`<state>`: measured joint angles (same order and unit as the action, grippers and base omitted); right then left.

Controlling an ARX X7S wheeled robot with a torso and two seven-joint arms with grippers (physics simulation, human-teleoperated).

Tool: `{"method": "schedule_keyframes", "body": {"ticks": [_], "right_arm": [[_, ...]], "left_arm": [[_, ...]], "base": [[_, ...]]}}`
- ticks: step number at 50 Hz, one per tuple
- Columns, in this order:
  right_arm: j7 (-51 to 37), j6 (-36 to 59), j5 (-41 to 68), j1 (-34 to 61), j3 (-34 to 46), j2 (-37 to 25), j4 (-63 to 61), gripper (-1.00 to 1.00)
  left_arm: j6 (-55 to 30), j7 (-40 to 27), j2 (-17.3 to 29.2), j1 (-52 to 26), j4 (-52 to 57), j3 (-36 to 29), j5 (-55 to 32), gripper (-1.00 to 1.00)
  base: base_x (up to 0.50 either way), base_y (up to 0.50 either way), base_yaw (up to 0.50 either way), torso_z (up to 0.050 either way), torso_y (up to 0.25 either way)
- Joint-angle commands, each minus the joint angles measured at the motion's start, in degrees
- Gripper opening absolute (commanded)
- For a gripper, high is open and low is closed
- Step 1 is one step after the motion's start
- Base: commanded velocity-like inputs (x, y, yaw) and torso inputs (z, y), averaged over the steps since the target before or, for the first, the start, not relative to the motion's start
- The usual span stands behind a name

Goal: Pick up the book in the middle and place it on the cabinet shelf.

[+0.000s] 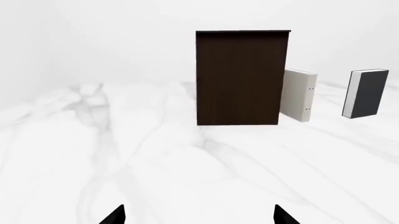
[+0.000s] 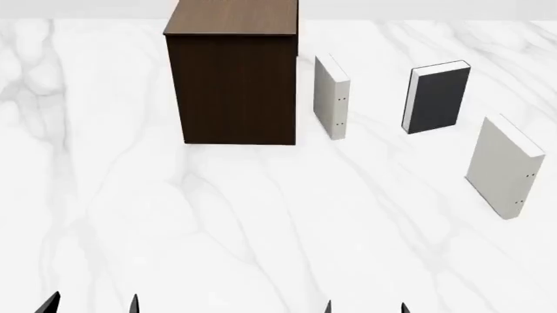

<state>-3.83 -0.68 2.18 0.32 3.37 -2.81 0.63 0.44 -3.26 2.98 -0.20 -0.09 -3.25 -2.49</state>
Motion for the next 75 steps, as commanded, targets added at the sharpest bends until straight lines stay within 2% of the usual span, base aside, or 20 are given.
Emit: {"method": "schedule_keyframes", "body": {"ticks": [1, 8, 9, 13, 24, 41, 57, 75], "right_arm": [[-1.9, -1.4, 1.1, -0.2, 0.7, -1.0, -0.4, 1.0], [-3.4, -0.6, 0.7, -1.2, 1.1, -1.8, -4.2, 1.0], [-4.0, 0.1, -0.8, -1.1, 1.7, -2.1, -6.1, 1.0], [-4.5, 2.3, -1.1, -1.6, 2.4, -2.4, -10.5, 1.0], [-5.2, 9.0, 0.4, -1.7, 2.8, -3.3, -23.6, 1.0], [-6.8, 20.9, 2.8, -0.1, 3.6, -5.0, -45.5, 1.0], [-7.9, 20.9, -0.2, 1.0, 6.2, -6.9, -46.8, 1.0], [-9.3, 21.9, 1.6, 1.1, 5.6, -7.1, -46.9, 1.0]], "left_arm": [[0.8, -0.7, 1.3, 0.8, 1.7, -1.5, -1.3, 1.0], [-1.2, -1.6, 2.2, 2.1, 6.7, -2.7, -0.4, 1.0], [-3.1, -2.1, 2.4, 2.6, 10.9, -3.1, 0.2, 1.0], [-6.4, -2.8, 2.8, 2.8, 16.3, -4.1, 1.4, 1.0], [-10.9, -4.3, 3.8, 3.1, 26.9, -5.4, 2.8, 1.0], [-26.8, -5.3, 5.2, 0.8, 53.1, -6.5, 4.2, 1.0], [-27.6, -6.2, 6.2, 0.6, 54.7, -6.7, 3.4, 1.0], [-27.6, -7.5, 7.4, 0.1, 54.6, -8.1, 2.8, 1.0]], "base": [[0.0, 0.0, 0.0, 0.0, 0.0], [0.0, 0.0, 0.0, 0.0, 0.0], [0.0, 0.0, 0.0, 0.0, 0.0], [0.0, 0.0, 0.0, 0.0, 0.0], [0.0, 0.0, 0.0, 0.0, 0.0], [0.0, 0.0, 0.0, 0.0, 0.0], [0.01, 0.0, 0.0, 0.0, 0.0], [0.5, 0.0, 0.0, 0.0, 0.0]]}}
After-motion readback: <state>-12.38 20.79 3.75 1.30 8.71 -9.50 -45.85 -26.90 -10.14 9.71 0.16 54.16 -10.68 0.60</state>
